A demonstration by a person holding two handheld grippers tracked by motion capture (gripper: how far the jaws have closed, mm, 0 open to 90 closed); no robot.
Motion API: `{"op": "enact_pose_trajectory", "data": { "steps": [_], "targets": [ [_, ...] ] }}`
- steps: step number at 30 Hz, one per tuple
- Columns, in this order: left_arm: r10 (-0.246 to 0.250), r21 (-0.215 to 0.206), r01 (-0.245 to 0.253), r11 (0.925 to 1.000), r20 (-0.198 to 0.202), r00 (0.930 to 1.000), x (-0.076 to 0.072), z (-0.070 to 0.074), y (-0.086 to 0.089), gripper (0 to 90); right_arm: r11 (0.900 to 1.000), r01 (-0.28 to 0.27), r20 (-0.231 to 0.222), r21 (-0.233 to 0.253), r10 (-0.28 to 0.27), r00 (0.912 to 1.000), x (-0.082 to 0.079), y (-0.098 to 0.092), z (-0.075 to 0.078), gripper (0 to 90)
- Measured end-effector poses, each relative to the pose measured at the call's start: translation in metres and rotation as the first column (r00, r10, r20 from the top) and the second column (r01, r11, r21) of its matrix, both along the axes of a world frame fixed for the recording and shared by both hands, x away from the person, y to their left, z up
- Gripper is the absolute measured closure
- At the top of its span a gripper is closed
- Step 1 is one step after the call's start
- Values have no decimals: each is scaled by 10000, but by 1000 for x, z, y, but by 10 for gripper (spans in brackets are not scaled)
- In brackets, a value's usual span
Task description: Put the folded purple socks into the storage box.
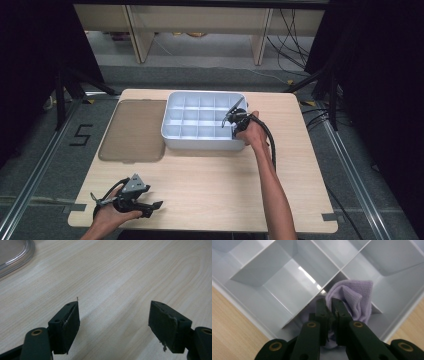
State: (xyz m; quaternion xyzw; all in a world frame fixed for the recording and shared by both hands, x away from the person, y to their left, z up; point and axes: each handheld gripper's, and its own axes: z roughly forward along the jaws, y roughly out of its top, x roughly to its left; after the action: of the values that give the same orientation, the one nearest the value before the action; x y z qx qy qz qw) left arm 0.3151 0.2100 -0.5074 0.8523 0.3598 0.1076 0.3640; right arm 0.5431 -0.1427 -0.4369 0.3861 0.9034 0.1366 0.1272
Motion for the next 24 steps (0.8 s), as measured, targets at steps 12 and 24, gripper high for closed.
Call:
{"op": "enact_pose_trajectory", "data": {
  "steps": [12,24],
  "targets": [
    [-180,-141,179,9997,-37,9998,-2,2,0,245,9949,172,118,997,-185,9998,-7,-10,12,672],
    [-232,-64,232,9997,25,9997,-1,2,-1,261,9929,723,388,945,-763,9963,2,-16,21,872]
  ]
}}
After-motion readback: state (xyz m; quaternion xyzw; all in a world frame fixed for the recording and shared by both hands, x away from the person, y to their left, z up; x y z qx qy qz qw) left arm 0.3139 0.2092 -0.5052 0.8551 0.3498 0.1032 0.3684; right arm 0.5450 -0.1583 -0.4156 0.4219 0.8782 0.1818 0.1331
